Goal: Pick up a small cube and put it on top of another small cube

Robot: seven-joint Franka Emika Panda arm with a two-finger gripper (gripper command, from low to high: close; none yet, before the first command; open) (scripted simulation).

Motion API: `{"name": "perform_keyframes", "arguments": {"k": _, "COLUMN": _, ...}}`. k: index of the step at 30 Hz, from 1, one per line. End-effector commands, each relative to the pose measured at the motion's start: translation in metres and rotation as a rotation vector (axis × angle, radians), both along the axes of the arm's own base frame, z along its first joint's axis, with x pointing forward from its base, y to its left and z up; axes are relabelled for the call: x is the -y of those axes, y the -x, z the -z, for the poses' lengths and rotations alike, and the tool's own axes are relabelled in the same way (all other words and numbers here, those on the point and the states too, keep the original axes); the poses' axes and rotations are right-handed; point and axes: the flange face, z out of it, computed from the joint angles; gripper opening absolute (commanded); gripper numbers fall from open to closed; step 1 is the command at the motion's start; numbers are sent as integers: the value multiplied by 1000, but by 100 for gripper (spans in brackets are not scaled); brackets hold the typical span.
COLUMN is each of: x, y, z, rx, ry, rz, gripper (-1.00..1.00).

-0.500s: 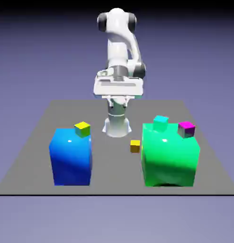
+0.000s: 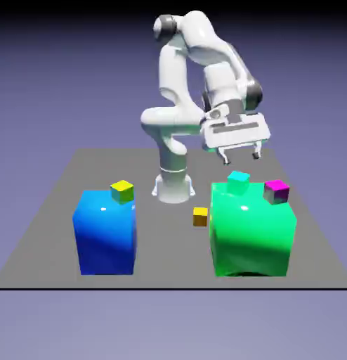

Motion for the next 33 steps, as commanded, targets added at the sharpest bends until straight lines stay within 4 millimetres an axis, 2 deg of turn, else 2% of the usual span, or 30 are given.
{"name": "perform_keyframes", "arguments": {"k": 1, "x": -13, "y": 5, "z": 4, "rx": -13, "ry": -7, "rz": -28, "gripper": 0}}
{"name": "perform_keyframes", "arguments": {"k": 5, "x": -62, "y": 31, "z": 21, "rx": -66, "ry": -36, "rz": -144, "gripper": 0}}
{"name": "perform_keyframes", "arguments": {"k": 9, "x": -109, "y": 66, "z": 40, "rx": -124, "ry": -72, "rz": -263, "gripper": 0}}
{"name": "perform_keyframes", "arguments": {"k": 17, "x": -191, "y": 158, "z": 81, "rx": -254, "ry": -163, "rz": -505, "gripper": 0}}
{"name": "perform_keyframes", "arguments": {"k": 29, "x": -201, "y": 220, "z": 151, "rx": -378, "ry": -309, "rz": -467, "gripper": 0}}
{"name": "perform_keyframes", "arguments": {"k": 33, "x": -122, "y": 181, "z": 191, "rx": -349, "ry": -247, "rz": -176, "gripper": 0}}
